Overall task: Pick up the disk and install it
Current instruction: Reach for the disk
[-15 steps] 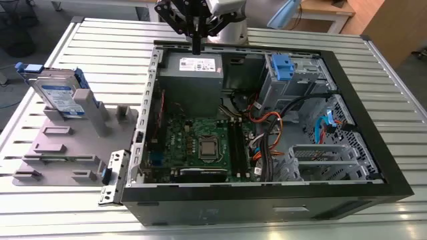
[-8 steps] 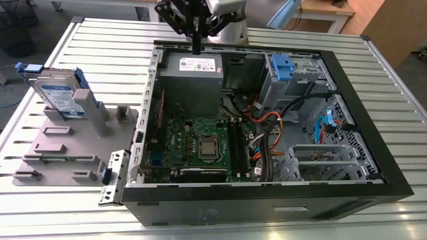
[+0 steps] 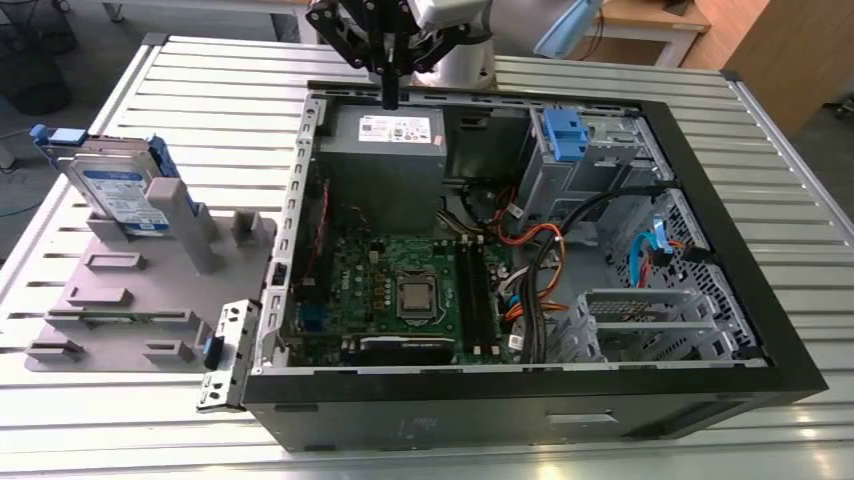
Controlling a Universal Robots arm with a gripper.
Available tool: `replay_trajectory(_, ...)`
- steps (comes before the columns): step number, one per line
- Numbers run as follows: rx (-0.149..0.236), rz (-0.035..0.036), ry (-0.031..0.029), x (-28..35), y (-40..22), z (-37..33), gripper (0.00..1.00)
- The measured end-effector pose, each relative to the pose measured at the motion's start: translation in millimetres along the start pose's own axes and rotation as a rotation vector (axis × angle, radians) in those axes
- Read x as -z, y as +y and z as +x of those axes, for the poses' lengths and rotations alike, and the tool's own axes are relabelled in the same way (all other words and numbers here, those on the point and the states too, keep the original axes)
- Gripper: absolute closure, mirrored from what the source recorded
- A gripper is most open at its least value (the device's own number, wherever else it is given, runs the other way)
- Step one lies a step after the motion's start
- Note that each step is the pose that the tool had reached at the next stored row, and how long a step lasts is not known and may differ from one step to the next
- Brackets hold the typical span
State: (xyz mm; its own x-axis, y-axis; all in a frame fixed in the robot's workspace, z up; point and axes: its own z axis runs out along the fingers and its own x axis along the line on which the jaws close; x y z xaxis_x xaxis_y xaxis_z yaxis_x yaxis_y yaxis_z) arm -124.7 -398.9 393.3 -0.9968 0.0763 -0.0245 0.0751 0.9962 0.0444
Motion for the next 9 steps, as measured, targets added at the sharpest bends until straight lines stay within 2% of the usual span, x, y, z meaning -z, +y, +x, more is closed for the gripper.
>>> replay_trajectory(9,0.000,0.0001,0.0000,0.1,-0.2,2.4,0.89)
